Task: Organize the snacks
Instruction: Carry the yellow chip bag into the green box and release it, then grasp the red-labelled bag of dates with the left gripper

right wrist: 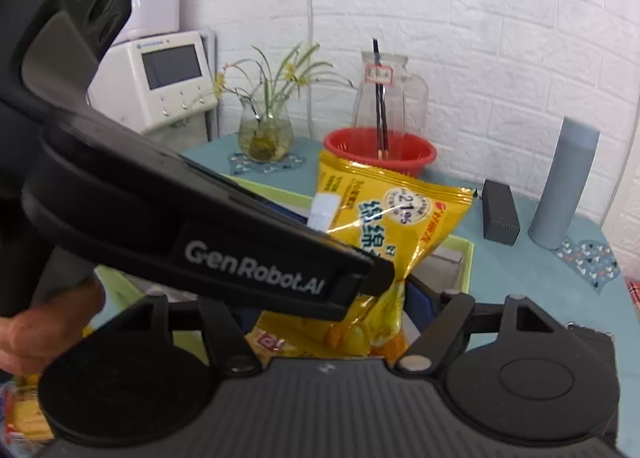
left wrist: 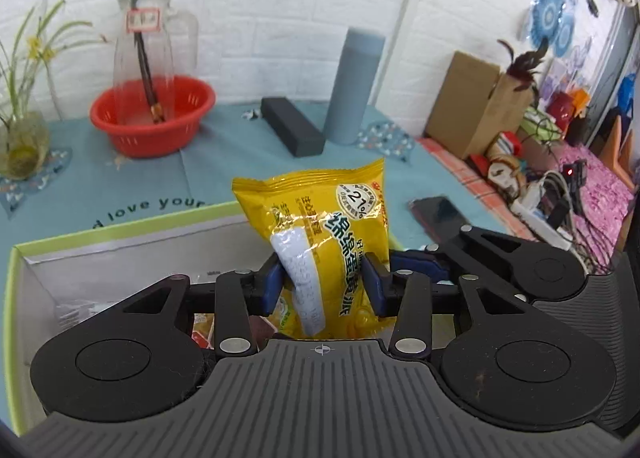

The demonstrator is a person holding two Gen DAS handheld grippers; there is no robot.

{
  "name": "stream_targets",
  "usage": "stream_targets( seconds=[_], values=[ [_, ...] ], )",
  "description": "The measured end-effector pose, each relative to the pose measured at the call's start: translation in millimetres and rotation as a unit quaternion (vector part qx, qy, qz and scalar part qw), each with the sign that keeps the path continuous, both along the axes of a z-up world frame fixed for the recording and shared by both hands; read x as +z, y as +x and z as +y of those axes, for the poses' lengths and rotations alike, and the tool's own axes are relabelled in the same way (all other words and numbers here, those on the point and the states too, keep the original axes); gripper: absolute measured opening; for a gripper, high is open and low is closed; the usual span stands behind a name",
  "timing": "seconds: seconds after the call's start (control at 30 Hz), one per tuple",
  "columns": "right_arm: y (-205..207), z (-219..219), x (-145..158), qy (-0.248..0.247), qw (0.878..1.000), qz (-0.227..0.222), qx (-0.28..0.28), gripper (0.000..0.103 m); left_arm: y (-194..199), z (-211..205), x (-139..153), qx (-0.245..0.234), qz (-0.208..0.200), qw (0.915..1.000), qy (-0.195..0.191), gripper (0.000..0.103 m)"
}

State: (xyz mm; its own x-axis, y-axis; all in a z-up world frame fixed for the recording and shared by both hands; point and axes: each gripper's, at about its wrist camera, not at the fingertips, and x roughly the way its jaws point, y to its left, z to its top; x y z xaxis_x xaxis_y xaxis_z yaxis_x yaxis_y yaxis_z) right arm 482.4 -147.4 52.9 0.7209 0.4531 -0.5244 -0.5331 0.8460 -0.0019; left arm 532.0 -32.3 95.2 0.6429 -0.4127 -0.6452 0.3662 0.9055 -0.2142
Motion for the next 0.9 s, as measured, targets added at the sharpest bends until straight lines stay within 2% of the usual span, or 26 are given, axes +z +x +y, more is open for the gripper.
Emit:
stream_targets(
  seconds=[0.07,0.1,0.13,0.2,0.3,0.37,0.43,0.53,0.63,0.73,0.9],
  values=[
    [1.7,-2.9,-5.2,0.009,1.0,0.003,0.0,0.09,8.1,0.0,-8.6,0.006,0.009,0.9999,0.004,0.032],
    [-1.1,-4.1,-5.6,0.01,1.0,0.0,-0.001,0.091,8.7,1.3,-10.0,0.009,0.008,0.9999,0.001,0.048],
    [-7.6,-6.1,-3.4,0.009,1.0,-0.005,-0.001,0.091,6.0,3.6,-9.0,0.016,0.002,0.9999,-0.002,0.059],
    [-15.6,-10.4,4.5,0.003,1.0,-0.023,-0.008,0.092,-3.7,7.5,-3.3,0.025,-0.014,0.9996,-0.003,0.061],
    [-48.5,-25.1,23.3,0.006,0.998,-0.055,-0.02,0.092,-30.3,14.8,14.4,0.023,-0.028,0.9992,-0.018,0.062],
    [-75.2,-35.5,33.5,0.009,0.997,-0.071,-0.026,0.092,-58.0,18.3,27.6,0.014,-0.043,0.9985,-0.032,0.066],
    [-104.6,-47.3,38.2,0.012,0.996,-0.078,-0.033,0.092,-91.3,18.4,36.9,0.007,-0.061,0.9973,-0.039,0.071],
    [-145.5,-61.6,31.7,0.018,0.997,-0.068,-0.041,0.092,-139.3,15.5,39.3,-0.011,-0.071,0.9961,-0.05,0.072],
    [-181.7,-72.2,6.2,0.023,0.998,-0.038,-0.048,0.092,-185.9,10.3,24.4,-0.03,-0.055,0.9961,-0.063,0.072],
    [-207.7,-76.1,-23.2,0.019,0.998,-0.004,-0.056,0.092,-222.2,2.3,-3.1,-0.036,-0.02,0.9969,-0.067,0.072],
    [-228.2,-76.9,-55.0,0.016,0.997,0.03,-0.063,0.092,-245.4,-6.0,-43.3,-0.036,0.052,0.993,-0.099,0.072]
  ],
)
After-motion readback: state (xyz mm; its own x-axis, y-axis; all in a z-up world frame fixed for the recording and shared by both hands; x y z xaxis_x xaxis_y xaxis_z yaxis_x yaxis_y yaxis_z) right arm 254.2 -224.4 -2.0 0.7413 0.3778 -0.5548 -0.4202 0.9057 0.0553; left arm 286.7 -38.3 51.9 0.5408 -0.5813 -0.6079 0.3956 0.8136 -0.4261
